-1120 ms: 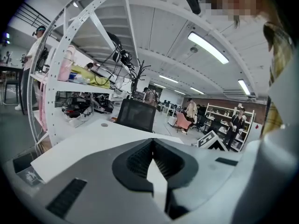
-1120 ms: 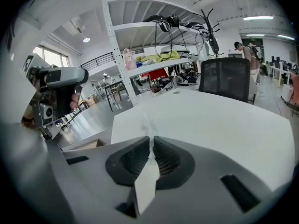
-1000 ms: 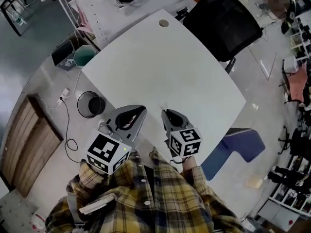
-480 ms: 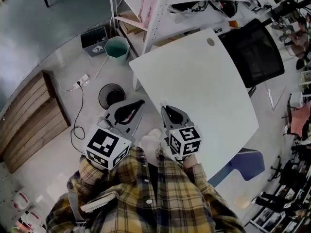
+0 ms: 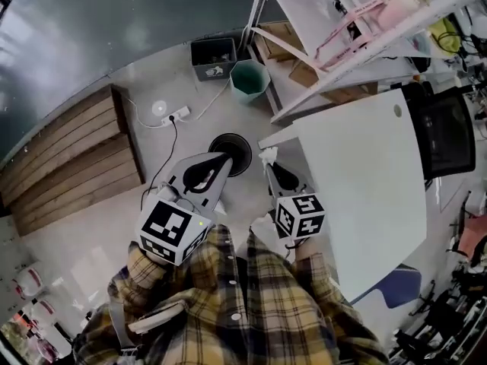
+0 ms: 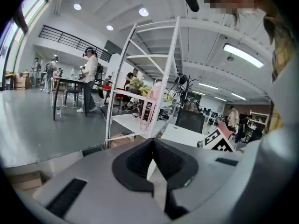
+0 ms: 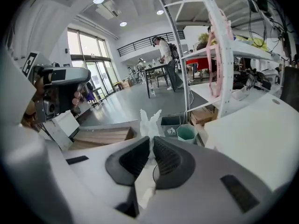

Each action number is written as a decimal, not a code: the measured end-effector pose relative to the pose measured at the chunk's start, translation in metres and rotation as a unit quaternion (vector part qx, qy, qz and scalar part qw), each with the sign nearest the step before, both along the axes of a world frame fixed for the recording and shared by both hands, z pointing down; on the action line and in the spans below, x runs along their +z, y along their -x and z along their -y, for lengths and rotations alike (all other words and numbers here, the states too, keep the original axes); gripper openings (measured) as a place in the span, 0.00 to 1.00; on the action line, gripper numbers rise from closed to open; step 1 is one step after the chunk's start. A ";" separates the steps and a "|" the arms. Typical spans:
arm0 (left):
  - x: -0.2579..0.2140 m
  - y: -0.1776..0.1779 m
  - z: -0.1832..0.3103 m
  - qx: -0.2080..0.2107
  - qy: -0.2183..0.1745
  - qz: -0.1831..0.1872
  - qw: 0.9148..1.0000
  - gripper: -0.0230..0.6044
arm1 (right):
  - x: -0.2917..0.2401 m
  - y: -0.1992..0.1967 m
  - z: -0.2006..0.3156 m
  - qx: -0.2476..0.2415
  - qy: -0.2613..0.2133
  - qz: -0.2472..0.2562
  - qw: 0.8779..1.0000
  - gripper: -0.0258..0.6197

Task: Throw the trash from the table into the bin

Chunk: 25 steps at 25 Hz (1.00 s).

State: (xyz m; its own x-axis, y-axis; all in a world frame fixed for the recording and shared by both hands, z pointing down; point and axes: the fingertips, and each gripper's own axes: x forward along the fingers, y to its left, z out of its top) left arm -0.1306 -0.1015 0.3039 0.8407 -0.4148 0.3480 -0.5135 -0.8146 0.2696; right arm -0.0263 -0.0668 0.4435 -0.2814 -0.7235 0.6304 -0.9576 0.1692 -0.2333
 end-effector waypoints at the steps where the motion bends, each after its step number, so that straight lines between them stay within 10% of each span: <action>1: 0.003 0.011 0.006 -0.004 0.004 0.001 1.000 0.05 | 0.005 0.012 0.009 -0.007 0.004 0.001 1.000 0.07; 10: 0.045 0.052 0.028 -0.042 0.055 -0.004 0.998 0.05 | 0.061 0.066 0.062 -0.064 0.052 -0.013 0.997 0.07; 25: 0.204 0.032 0.044 -0.079 0.091 0.009 0.993 0.05 | 0.251 0.040 0.077 -0.113 0.105 -0.021 0.988 0.07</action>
